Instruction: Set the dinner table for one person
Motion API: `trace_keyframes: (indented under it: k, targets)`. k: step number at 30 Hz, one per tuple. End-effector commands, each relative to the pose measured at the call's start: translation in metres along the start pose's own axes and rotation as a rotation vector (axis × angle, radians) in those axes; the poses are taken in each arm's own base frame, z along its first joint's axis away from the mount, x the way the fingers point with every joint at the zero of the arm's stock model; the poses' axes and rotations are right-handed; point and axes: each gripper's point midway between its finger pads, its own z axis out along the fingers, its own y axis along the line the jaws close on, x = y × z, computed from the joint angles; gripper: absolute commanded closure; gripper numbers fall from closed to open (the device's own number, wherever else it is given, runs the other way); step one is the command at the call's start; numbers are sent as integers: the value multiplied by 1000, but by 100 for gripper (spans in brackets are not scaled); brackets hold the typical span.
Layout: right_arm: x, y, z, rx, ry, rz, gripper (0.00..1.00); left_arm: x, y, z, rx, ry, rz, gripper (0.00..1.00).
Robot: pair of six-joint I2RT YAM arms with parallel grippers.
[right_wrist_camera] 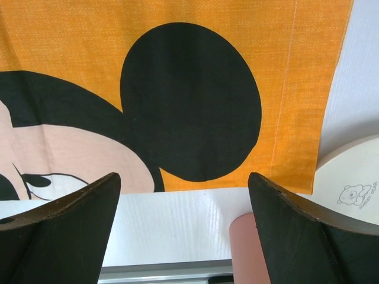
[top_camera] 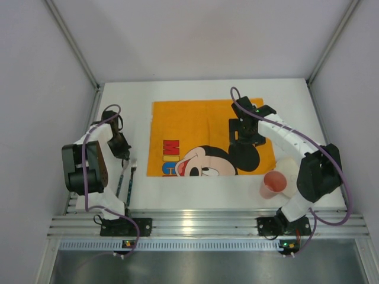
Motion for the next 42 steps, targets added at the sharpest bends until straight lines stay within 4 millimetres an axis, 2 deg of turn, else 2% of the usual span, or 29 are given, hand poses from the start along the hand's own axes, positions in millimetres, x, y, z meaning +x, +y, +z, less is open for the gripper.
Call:
trace_keyframes:
  k: [1,3,8,11,12,14,15,17,18,23,27,30,33,37,38,42]
  targets:
    - [-3,7,2,-8,-21,4,11,0,0,-1,-3,16,12,95]
    - [-3,9,1,-12,-21,2,12,-2,-1,-4,0,10,12,100]
    - [-9,16,-4,-41,-35,-4,12,-15,-7,-23,22,-43,-10,100]
    - [-20,40,-16,-172,-72,-41,12,-25,-29,-43,143,-87,-20,100]
    - [-24,59,-24,-262,-92,-58,12,-28,-36,-49,184,-103,-19,100]
    - [-30,75,-34,-334,-120,-86,12,-34,-51,-68,271,-148,-30,100]
    - [-32,91,-43,-412,-131,-103,12,-39,-57,-75,307,-178,-25,100]
    - [-35,105,-51,-468,-140,-119,13,-45,-63,-90,340,-216,-35,100]
    - [-37,118,-57,-524,-146,-136,13,-50,-67,-100,365,-244,-29,100]
    - [-36,149,-65,-603,-139,-204,14,-60,-80,-121,447,-303,-46,100]
    - [-36,172,-79,-719,-135,-234,15,-62,-104,-128,552,-298,-69,100]
    - [-31,195,-94,-833,-138,-263,14,-59,-130,-126,621,-271,-81,100]
    - [-27,210,-98,-888,-130,-280,14,-57,-155,-128,707,-243,-104,100]
    - [-23,223,-96,-957,-104,-255,14,-61,-183,-136,767,-239,-92,100]
    - [-22,227,-94,-974,-105,-253,14,-58,-197,-144,795,-234,-73,100]
    - [-19,233,-85,-986,-83,-253,14,-57,-227,-148,840,-206,-49,100]
